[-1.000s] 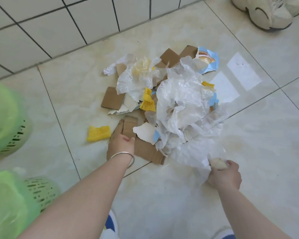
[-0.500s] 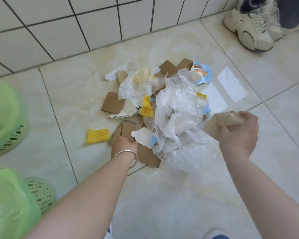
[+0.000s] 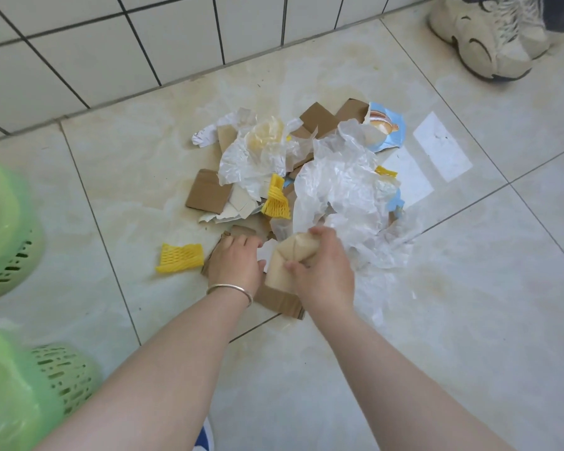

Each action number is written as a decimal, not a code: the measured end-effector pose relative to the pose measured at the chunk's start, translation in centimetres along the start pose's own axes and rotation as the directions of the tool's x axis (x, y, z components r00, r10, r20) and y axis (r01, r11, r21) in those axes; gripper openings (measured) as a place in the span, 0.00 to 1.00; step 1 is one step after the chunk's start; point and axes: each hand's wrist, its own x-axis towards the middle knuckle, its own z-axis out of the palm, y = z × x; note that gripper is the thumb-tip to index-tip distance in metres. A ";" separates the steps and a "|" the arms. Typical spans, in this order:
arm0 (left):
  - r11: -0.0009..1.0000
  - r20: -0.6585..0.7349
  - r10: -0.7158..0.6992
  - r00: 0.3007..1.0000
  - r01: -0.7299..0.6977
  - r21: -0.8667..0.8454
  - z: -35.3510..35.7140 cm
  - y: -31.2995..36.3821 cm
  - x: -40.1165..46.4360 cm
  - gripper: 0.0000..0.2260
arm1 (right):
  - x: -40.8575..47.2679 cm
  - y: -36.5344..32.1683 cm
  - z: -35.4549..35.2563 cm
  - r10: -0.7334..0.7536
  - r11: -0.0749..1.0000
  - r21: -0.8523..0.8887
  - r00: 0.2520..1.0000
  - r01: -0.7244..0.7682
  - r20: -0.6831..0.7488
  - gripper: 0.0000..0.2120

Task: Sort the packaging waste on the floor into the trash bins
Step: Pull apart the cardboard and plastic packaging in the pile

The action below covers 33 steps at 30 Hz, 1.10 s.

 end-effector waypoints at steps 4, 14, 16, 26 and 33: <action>0.996 0.081 -0.027 0.996 0.019 0.092 0.3 -0.7 1.3 0.20 | 0.7 0.8 2.3 -0.017 0.951 -0.297 0.976 0.082 0.217 0.19; 0.998 0.028 -0.017 0.999 0.019 -0.067 1.1 -1.4 2.2 0.12 | 4.5 3.0 1.6 0.038 0.849 -0.497 0.918 0.178 0.394 0.11; 0.996 0.036 0.009 0.999 -0.006 -0.093 0.8 -1.8 2.1 0.11 | 5.3 3.6 0.0 0.072 0.835 -0.525 0.911 0.167 0.405 0.09; 0.944 0.117 -0.134 0.984 0.163 -0.288 -0.2 -4.1 0.9 0.10 | 5.3 4.1 -3.5 0.089 0.817 -0.523 0.843 0.244 0.531 0.13; 0.947 0.211 -0.195 0.958 0.240 -0.215 0.3 -3.3 0.7 0.11 | 3.3 4.3 3.1 -0.005 0.772 -0.540 0.853 0.335 0.521 0.24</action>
